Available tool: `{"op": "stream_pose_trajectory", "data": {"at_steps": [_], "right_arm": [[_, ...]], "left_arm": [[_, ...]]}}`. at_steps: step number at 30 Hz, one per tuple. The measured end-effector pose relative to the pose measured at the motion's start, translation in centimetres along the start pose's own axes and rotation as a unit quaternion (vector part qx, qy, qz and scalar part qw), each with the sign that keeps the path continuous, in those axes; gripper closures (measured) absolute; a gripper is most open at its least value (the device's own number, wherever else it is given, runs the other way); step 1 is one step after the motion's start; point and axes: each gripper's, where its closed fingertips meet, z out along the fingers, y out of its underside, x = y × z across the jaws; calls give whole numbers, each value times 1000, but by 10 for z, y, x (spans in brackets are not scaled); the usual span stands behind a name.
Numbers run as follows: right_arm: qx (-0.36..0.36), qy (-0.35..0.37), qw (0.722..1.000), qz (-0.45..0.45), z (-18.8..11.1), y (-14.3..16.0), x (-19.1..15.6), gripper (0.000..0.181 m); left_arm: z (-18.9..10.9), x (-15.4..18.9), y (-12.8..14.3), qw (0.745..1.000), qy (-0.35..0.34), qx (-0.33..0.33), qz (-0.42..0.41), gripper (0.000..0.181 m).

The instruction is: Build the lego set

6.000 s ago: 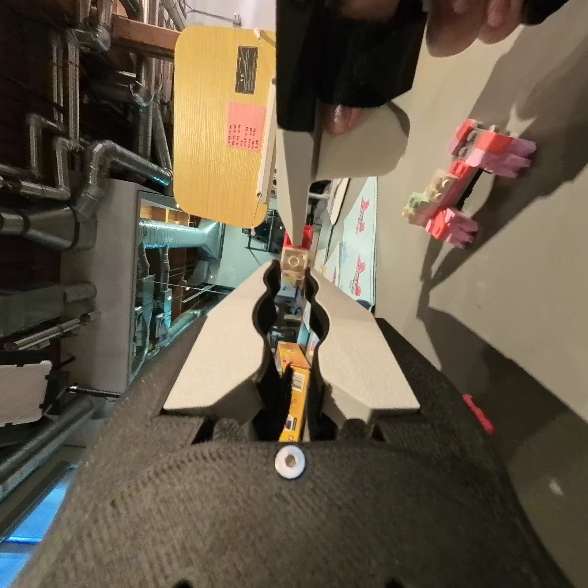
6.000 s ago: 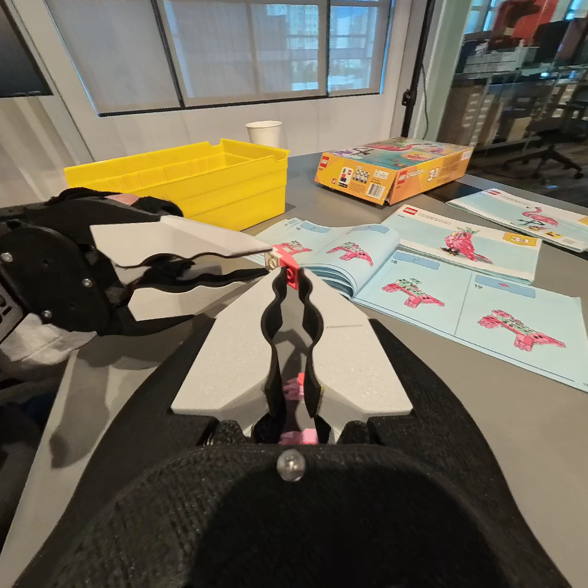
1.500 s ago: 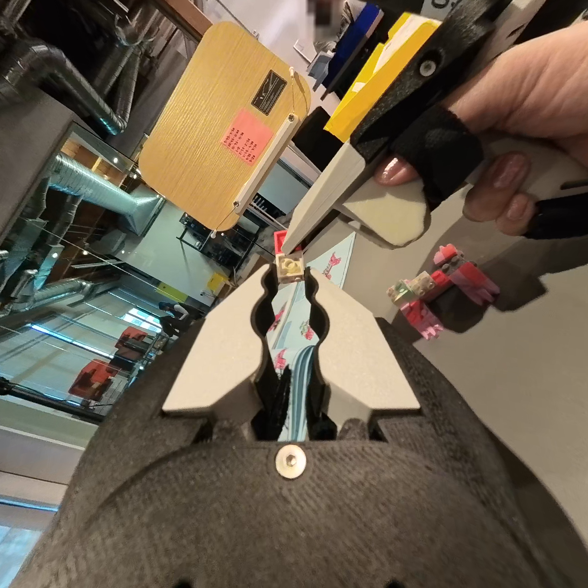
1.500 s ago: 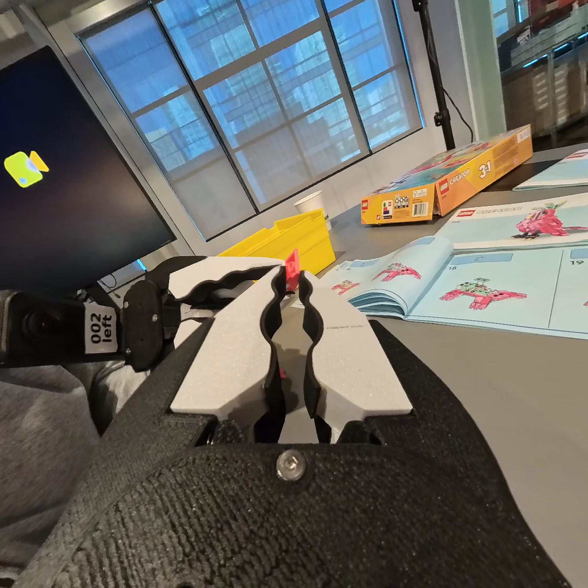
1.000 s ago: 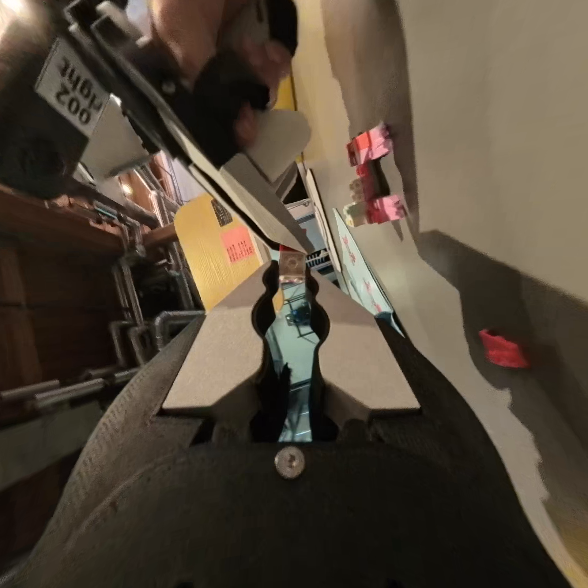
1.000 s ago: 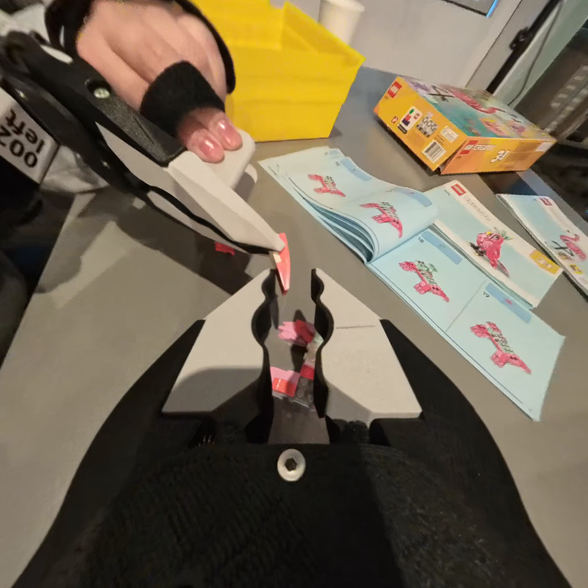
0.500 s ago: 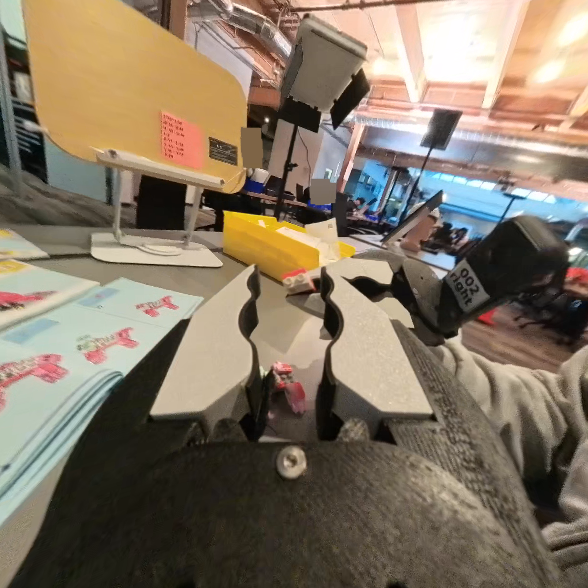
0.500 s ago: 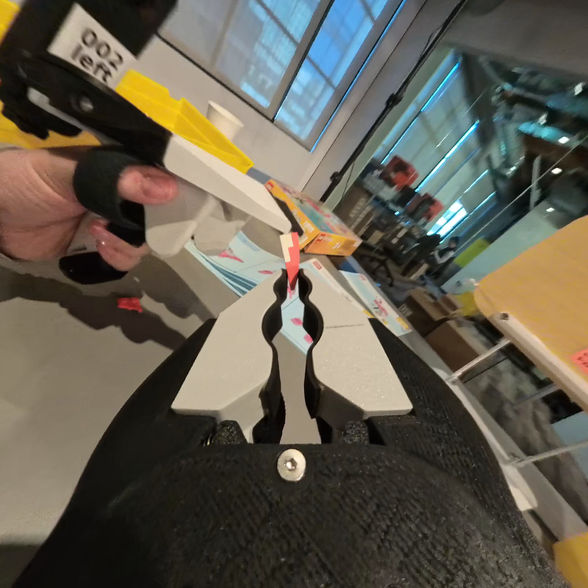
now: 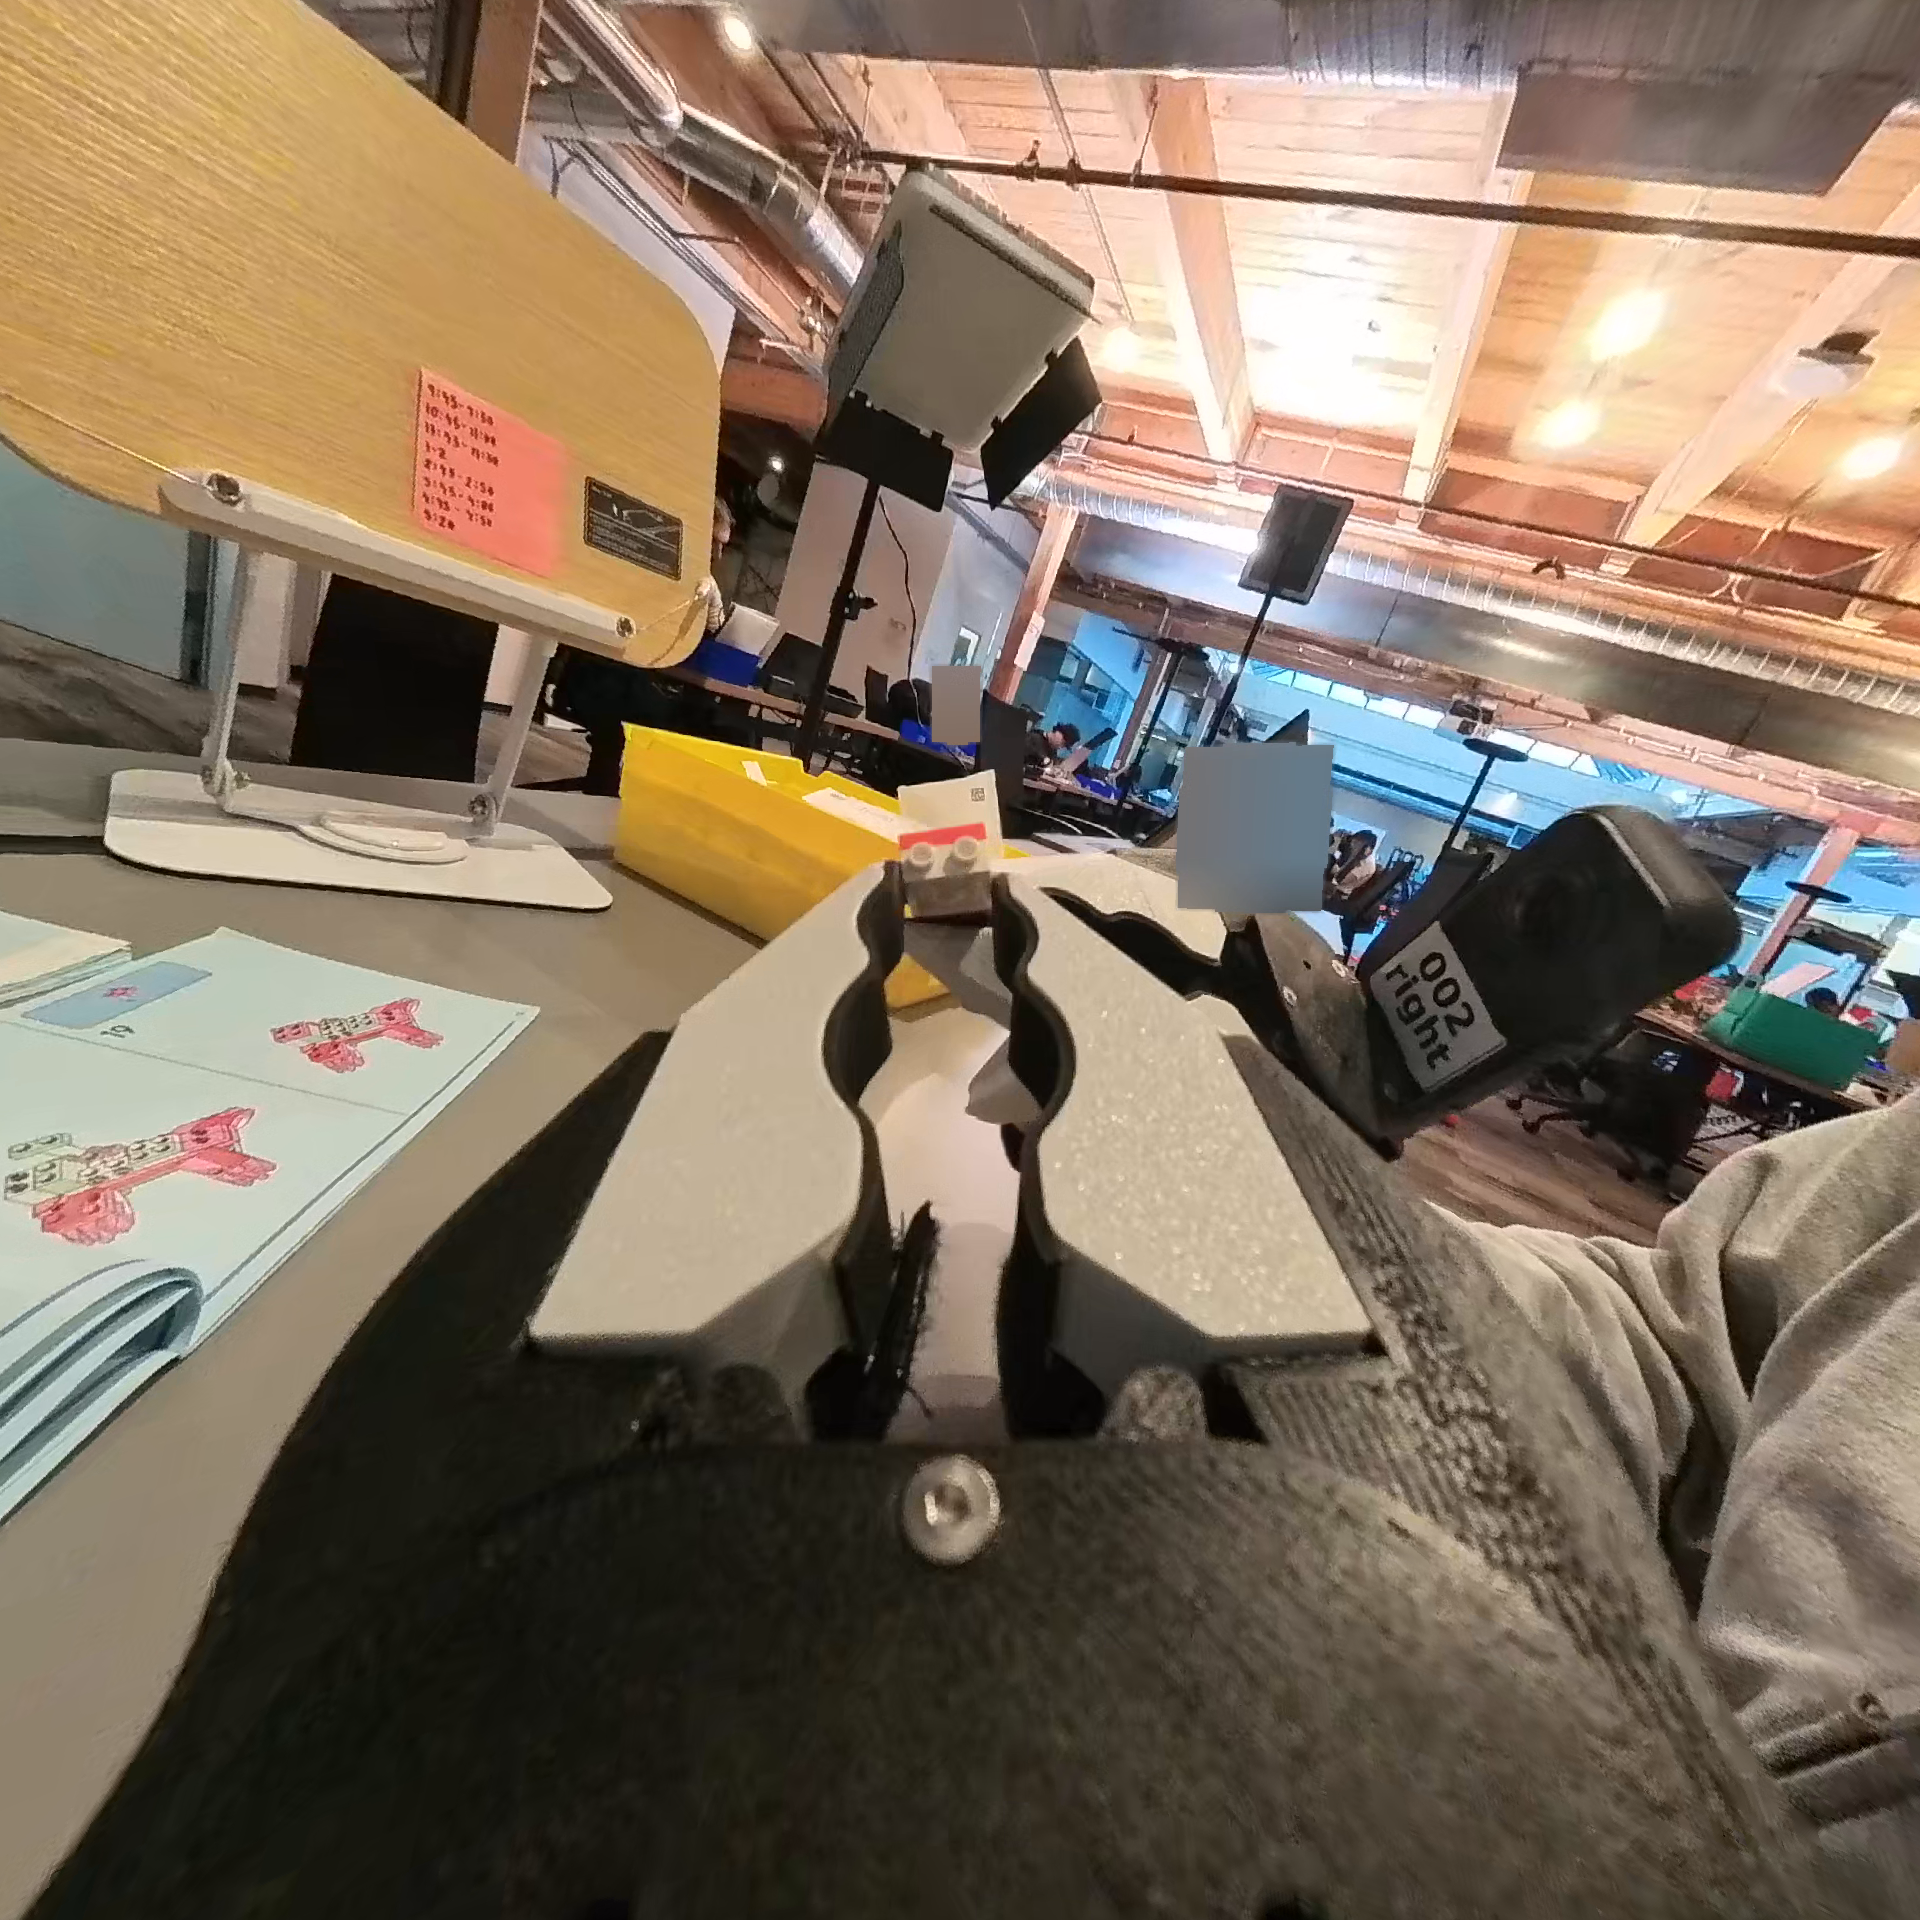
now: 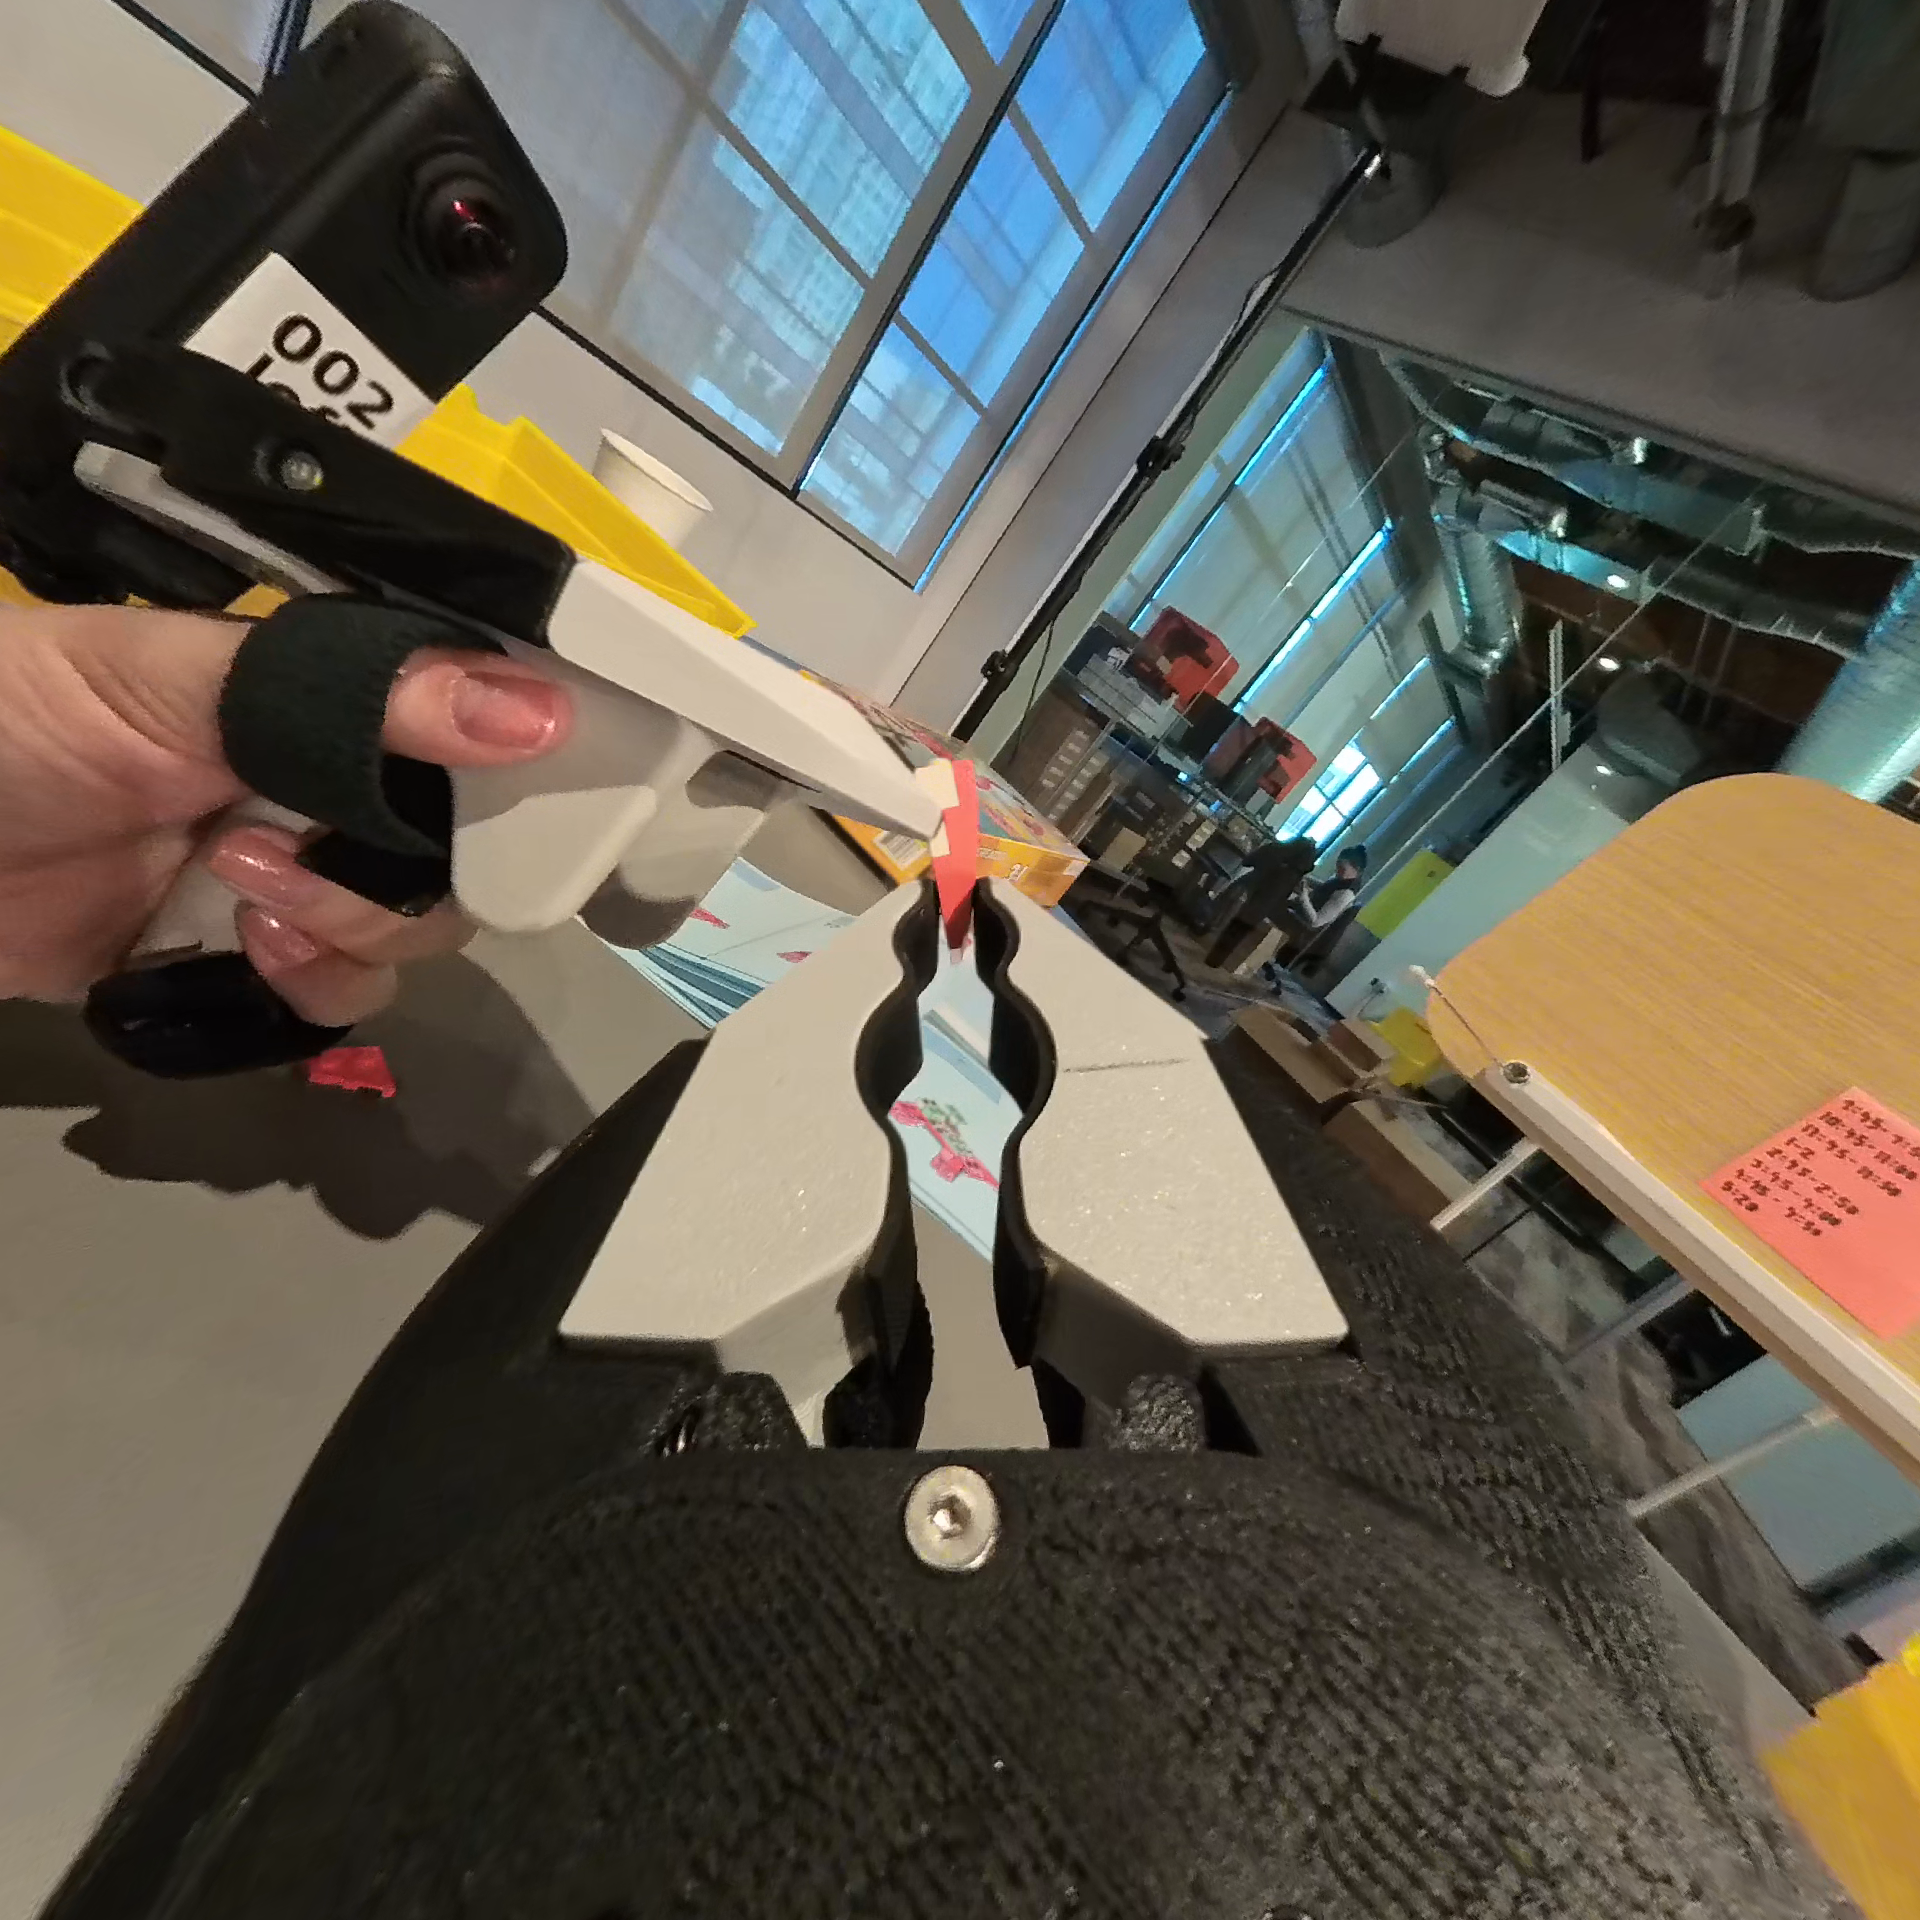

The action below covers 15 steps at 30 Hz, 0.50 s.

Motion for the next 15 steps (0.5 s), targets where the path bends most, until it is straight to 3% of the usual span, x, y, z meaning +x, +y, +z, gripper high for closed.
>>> {"op": "stream_pose_trajectory", "data": {"at_steps": [7,15], "right_arm": [[-25,10,999,-24,3,10,-2,176],[-48,20,998,-22,5,13,-1,177]], "left_arm": [[0,-6,8,999,-21,-41,12,167],[-2,-12,2,999,-38,6,0,161]]}}
